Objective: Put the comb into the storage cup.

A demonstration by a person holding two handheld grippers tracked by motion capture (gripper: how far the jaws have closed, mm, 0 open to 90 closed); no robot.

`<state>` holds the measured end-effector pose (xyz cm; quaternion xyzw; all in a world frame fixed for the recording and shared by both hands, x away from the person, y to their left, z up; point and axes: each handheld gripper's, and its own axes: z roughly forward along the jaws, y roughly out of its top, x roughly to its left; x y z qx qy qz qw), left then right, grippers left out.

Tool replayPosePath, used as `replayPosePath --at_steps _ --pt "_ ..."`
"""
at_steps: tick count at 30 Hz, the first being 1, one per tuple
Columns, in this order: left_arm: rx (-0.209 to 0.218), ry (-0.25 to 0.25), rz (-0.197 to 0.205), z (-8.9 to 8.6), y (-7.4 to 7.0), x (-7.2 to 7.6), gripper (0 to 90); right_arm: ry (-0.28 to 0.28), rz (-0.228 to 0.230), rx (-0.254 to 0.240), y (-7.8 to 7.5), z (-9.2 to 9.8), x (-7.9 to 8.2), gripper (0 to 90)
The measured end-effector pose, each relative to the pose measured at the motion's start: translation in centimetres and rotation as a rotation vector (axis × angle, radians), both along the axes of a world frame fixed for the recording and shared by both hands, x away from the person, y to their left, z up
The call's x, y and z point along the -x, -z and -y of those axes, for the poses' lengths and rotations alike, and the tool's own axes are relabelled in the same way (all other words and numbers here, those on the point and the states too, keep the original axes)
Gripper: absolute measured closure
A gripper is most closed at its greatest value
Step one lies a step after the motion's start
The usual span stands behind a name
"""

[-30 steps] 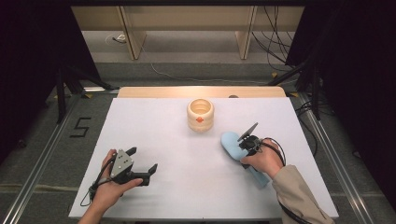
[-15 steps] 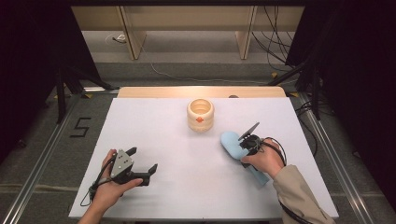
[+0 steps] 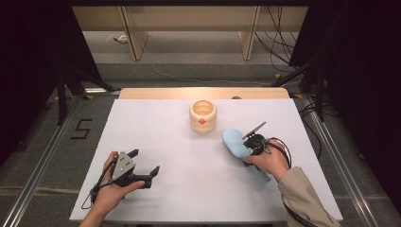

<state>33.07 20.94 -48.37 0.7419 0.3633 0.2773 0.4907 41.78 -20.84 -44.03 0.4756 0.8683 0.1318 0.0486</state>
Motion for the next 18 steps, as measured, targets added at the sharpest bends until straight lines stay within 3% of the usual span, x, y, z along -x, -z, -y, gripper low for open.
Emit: replayPosePath --at_steps 6,18 --pt "0.000 0.000 0.000 0.00 -0.01 0.01 2.9 0.002 0.036 -0.034 -0.49 -0.05 0.11 70.1" --pt "0.000 0.000 0.000 0.00 0.01 0.00 2.9 0.011 0.065 -0.063 -0.97 -0.06 0.20 70.1"
